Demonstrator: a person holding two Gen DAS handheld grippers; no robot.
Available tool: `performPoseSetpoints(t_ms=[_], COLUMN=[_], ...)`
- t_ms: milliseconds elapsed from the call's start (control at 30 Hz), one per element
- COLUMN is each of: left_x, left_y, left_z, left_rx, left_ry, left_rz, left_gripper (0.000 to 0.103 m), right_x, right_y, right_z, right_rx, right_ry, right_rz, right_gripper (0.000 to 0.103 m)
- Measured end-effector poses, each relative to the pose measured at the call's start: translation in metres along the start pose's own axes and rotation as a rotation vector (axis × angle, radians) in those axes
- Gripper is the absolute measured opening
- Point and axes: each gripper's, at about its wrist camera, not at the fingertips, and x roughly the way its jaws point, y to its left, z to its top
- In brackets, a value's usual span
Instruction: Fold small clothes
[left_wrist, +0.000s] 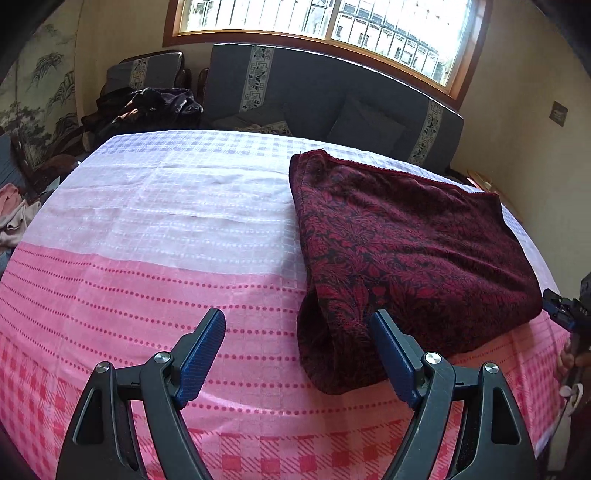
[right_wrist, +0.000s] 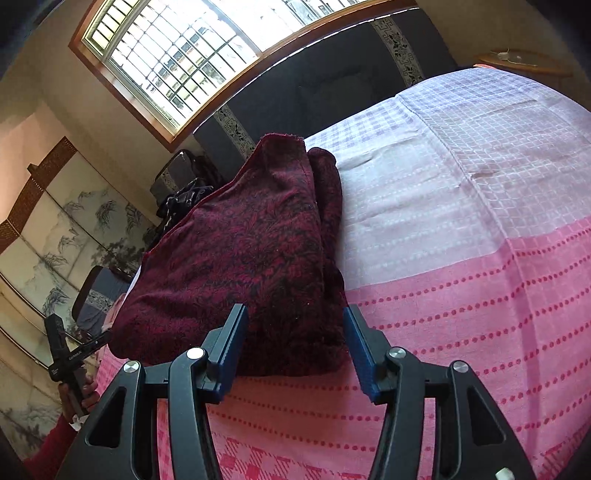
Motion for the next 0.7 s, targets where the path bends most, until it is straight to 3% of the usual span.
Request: performPoseSetpoints(t_ms=[100, 300, 333, 400, 433, 467, 533, 700], left_x=[0.001, 0.009, 0.013, 0.023, 0.029, 0.034, 0.039, 0.035], left_y=[0.002, -0.005, -0.009, -0.02, -0.027, -0.033, -0.042, -0.035], left_z=[-0.004, -0.005, -0.004, -0.004, -0.004, -0.005, -0.007, 0.003], left_rx=[-0.003, -0.003, 0.003, 0.035, 0.066, 0.101, 0.157, 0.208], left_ry=[-0.011, 0.022, 0.04, 0.091, 0.127, 0.159, 0.19, 0.239], left_rz=[-0.038, -0.202, -0.23, -0.255, -0.242, -0.212, -0.189, -0.178], left_gripper=[0.081, 0.079, 0.075, 0.052, 0.027, 0.019, 0.011, 0.01], right_x=[0.007, 0.0, 0.0, 0.002, 0.004, 0.005, 0.006, 0.01], right_y=[0.01, 0.005, 0.005, 0.006, 0.006, 0.007, 0.009, 0.006], right_z=[-0.008, -0.006, -0.006, -0.006, -0.006, -0.007, -0.008, -0.008], right_rx=[-0.048, -0.027, -0.034, -0.044, -0.05, -0.056, -0.065, -0.071], right_ry=[0.024, 0.005, 0.005, 0.014, 0.018, 0.02, 0.02, 0.039], right_rz=[-0.05, -0.047, -0.055, -0.065, -0.071, -0.079, -0.086, -0.109], right_gripper=[0.019, 0.01, 0.01, 0.01, 0.01, 0.01, 0.01, 0.01])
